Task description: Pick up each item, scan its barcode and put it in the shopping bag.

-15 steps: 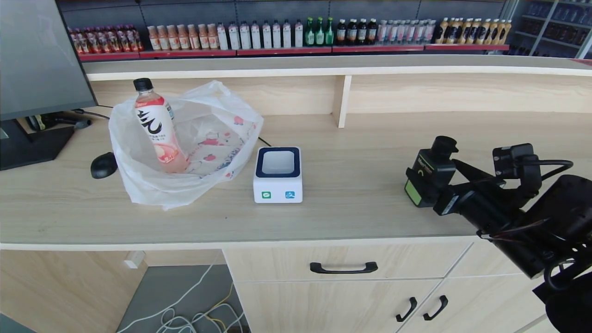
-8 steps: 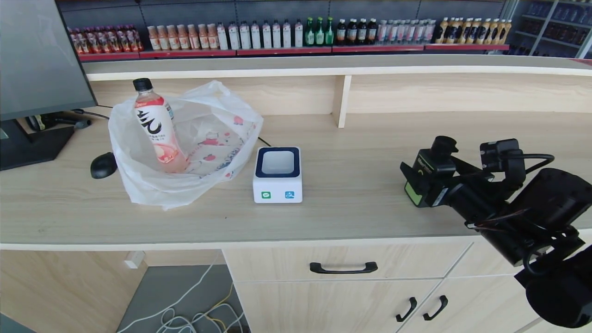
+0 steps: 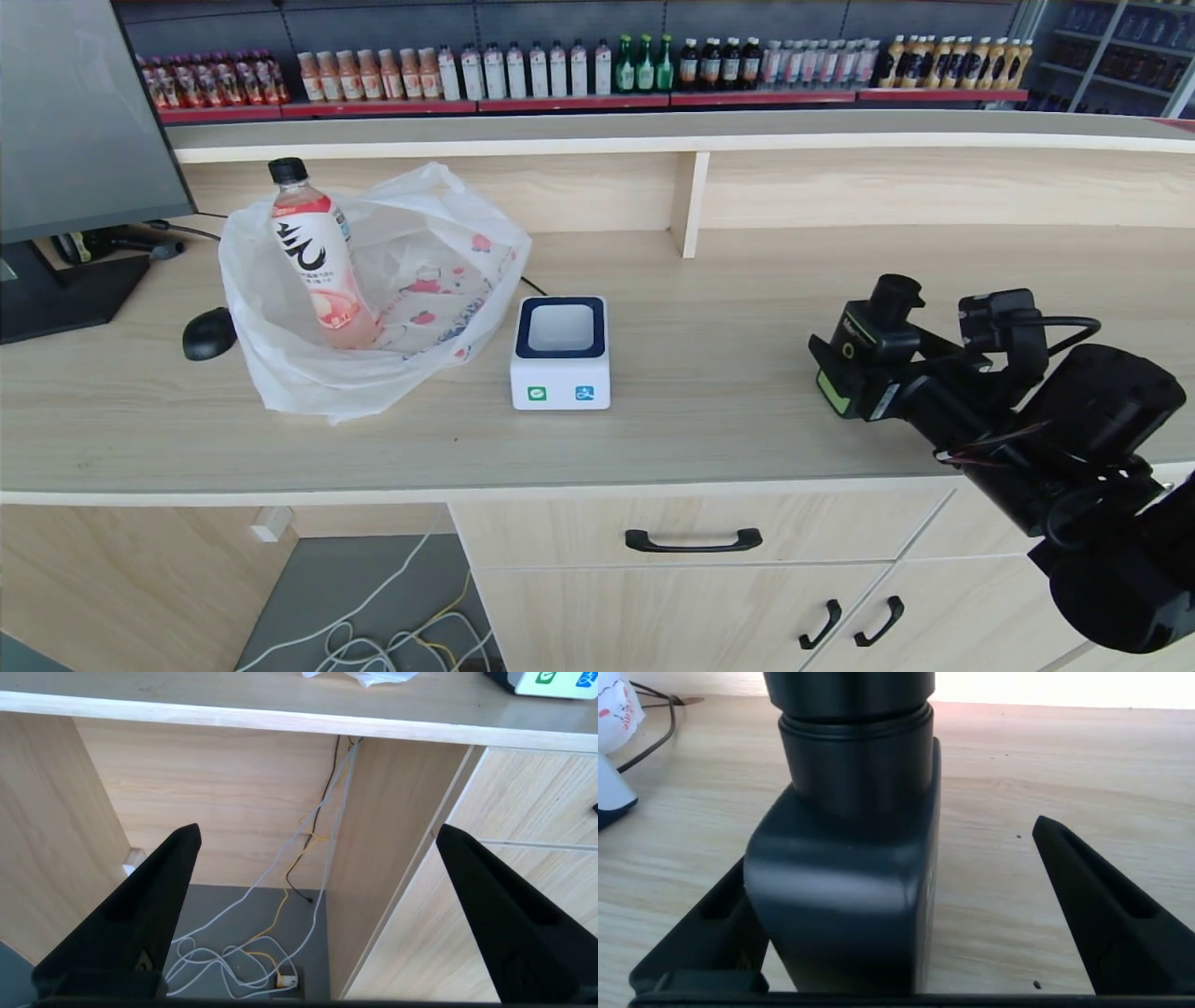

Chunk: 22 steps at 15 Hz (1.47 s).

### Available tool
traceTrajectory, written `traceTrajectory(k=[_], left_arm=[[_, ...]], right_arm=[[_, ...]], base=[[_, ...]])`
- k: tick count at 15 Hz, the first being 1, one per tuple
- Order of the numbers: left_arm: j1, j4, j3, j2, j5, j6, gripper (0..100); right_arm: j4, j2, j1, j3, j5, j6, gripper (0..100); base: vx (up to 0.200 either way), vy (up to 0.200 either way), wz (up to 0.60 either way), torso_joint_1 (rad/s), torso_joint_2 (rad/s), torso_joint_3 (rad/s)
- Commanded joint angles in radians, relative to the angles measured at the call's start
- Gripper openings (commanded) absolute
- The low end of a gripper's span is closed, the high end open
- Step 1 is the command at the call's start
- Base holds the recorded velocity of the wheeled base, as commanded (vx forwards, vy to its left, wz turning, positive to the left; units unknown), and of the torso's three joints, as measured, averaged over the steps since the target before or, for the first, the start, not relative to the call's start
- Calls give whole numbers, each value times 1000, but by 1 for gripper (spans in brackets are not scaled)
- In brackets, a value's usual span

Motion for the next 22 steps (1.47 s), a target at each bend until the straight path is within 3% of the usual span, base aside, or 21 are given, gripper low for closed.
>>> traceTrajectory(k=[1, 5, 6, 22], left_arm=[[0, 0, 0, 0, 0, 0, 100], [0, 0, 0, 0, 0, 0, 100], [0, 0, 0, 0, 0, 0, 100], [0, 0, 0, 0, 0, 0, 100]], right_arm=[[-1, 14, -1, 1, 0, 0, 100], [-1, 35, -1, -27, 0, 0, 100], [-1, 37, -1, -27, 0, 0, 0], [-1, -61, 2, -57, 0, -3, 0]], base=[[0, 0, 0, 0, 0, 0], [0, 0, 0, 0, 0, 0], [0, 0, 0, 0, 0, 0], [0, 0, 0, 0, 0, 0]])
